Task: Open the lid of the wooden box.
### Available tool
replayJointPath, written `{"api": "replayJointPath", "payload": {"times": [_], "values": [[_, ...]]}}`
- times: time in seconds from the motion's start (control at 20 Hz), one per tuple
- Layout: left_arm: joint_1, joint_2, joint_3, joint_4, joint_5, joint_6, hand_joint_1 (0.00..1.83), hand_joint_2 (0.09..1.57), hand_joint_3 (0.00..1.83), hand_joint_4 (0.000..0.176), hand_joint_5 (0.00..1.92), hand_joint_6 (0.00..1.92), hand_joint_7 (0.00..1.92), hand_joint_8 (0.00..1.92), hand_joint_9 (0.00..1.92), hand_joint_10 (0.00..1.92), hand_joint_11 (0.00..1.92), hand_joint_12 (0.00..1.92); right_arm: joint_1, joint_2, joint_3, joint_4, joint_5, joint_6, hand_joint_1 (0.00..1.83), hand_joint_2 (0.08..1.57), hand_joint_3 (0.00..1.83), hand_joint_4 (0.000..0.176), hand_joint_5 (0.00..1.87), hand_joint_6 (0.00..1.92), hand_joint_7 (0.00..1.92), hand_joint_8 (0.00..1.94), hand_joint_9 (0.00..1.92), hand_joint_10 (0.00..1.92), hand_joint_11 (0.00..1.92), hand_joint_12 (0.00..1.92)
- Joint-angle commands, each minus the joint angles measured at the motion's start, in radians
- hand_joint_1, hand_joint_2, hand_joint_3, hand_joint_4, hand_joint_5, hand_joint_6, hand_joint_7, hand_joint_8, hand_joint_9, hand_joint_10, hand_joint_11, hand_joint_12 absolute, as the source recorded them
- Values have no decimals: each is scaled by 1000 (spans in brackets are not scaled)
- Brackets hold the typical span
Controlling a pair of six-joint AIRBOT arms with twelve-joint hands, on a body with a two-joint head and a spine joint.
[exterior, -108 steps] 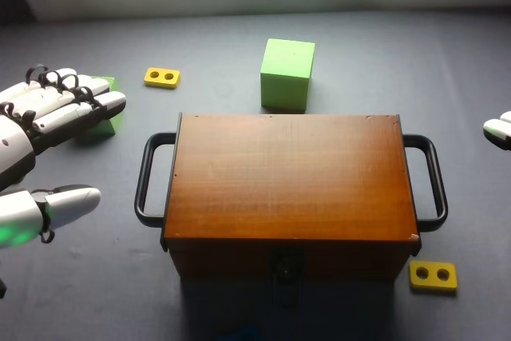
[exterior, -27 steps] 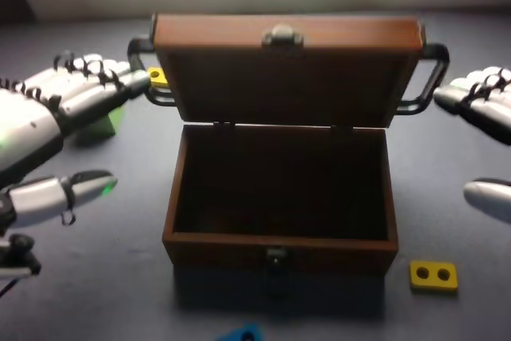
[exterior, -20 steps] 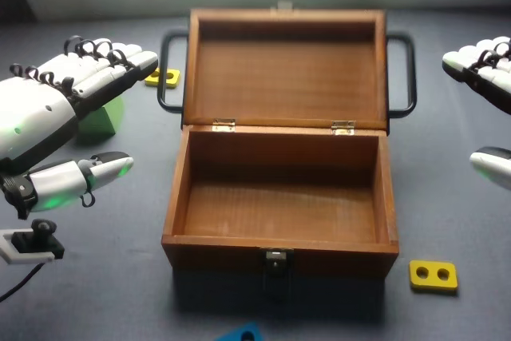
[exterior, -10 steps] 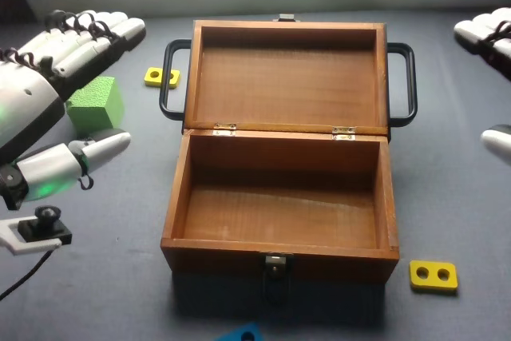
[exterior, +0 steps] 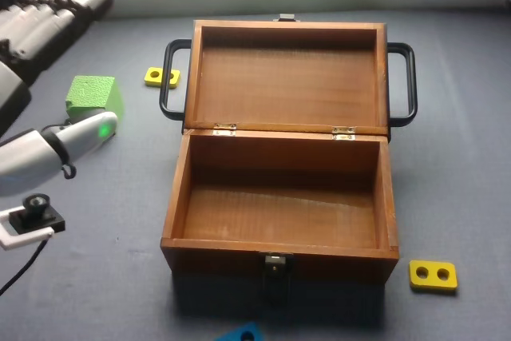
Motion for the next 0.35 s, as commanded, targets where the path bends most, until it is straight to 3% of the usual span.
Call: {"api": "replayJointPath", "payload": {"times": [0.0,0.05,0.1,0.2,0.3], "values": [[-2,13,0,-11,-155,0,385,1337,0,65,0,0,0,0,0,0,0,0,1,15,-4,-1,161,3,263,1376,0,41,0,0,0,0,0,0,0,0],[1,17,-3,-13,-165,3,340,1346,2,74,0,0,0,0,0,0,0,0,-7,24,-8,-1,177,2,277,1367,0,41,0,0,0,0,0,0,0,0],[2,21,-5,-14,-173,6,267,1343,2,91,0,0,0,0,0,0,0,0,-11,31,-12,-1,191,-1,318,1401,0,25,0,0,0,0,0,0,0,0],[3,26,-7,-14,-194,7,231,1359,7,105,0,0,0,0,0,0,0,0,-16,45,-19,-2,220,-5,318,1373,0,4,0,0,0,0,0,0,0,0],[3,28,-9,-14,-209,8,228,1362,8,105,0,0,0,0,0,0,0,0,-21,55,-21,-2,238,-5,341,1378,0,0,0,0,0,0,0,0,0,0]]}}
